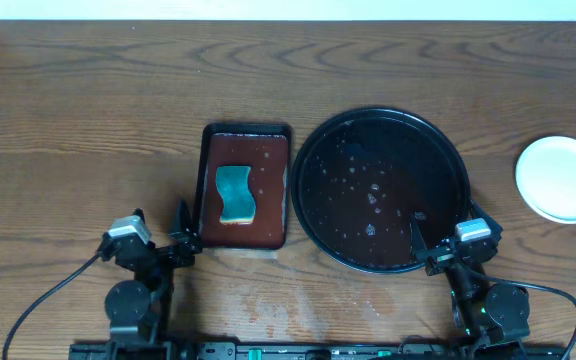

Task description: Clean dirty plates on tray and stack at the side

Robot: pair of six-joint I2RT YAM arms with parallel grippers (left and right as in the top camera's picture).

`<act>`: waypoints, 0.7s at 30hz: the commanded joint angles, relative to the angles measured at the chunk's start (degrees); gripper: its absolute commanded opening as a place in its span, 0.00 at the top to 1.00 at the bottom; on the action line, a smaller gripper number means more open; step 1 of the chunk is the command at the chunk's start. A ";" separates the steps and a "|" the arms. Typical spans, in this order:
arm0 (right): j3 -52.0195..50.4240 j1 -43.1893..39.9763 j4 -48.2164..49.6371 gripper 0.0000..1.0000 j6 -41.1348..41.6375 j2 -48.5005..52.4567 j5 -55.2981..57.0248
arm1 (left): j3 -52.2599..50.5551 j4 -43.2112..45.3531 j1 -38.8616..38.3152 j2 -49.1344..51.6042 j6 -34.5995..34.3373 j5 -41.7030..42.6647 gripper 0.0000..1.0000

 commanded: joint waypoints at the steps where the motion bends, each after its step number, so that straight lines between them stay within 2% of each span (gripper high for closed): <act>1: -0.20 -0.61 -0.11 0.01 -0.37 -0.31 0.59 | -3.19 1.73 0.35 -0.70 1.55 -1.09 0.16; 4: -0.20 -0.61 -0.09 0.01 -0.37 -0.31 0.59 | -6.38 4.94 0.35 -0.70 1.55 -2.19 0.16; 21: -0.20 -0.61 -0.11 0.01 -0.37 -0.31 0.59 | -6.32 4.79 0.66 -0.66 1.75 -3.50 0.16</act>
